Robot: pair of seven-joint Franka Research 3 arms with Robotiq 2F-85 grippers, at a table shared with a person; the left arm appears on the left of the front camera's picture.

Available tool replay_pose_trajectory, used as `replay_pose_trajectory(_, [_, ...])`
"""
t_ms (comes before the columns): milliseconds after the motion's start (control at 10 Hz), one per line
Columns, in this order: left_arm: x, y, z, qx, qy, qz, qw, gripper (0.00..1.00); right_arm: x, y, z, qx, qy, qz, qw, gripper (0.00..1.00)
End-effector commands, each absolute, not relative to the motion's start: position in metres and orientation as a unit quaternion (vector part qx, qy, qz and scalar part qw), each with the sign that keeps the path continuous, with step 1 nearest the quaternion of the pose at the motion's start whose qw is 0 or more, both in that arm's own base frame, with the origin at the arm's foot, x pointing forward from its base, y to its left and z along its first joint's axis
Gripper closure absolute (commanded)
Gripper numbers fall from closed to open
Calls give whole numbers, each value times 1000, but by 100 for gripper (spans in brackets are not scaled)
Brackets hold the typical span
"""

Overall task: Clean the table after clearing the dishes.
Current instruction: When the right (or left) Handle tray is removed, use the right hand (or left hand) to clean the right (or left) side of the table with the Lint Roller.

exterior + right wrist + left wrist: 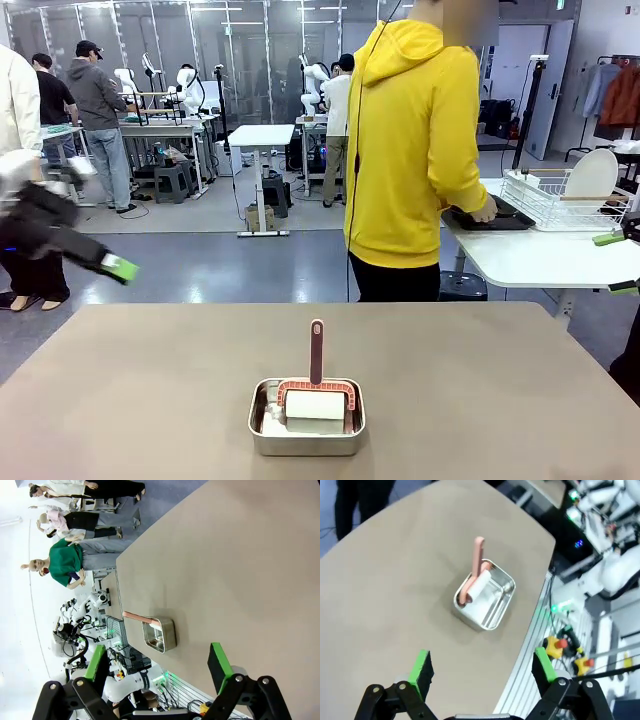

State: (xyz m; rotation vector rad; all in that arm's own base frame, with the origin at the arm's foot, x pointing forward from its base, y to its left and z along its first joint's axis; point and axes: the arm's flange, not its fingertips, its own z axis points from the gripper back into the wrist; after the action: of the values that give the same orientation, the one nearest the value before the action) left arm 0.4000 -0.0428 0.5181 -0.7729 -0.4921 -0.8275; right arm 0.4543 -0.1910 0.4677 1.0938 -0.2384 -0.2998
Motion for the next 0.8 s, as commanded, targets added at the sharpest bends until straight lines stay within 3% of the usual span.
replay_pose_trajectory(0, [435,-103,526,-279,-199,-477,809,0,454,-190,471,518,-111,-138,837,0])
replay_pose_trajectory(500, [490,-238,544,-171,-82,-637,747,0,454,-190,471,518,-111,-138,837,0])
replay_pose_trajectory(700, [506,-272,539,-187,-48,-649,736,0,454,-190,471,518,-111,-138,837,0])
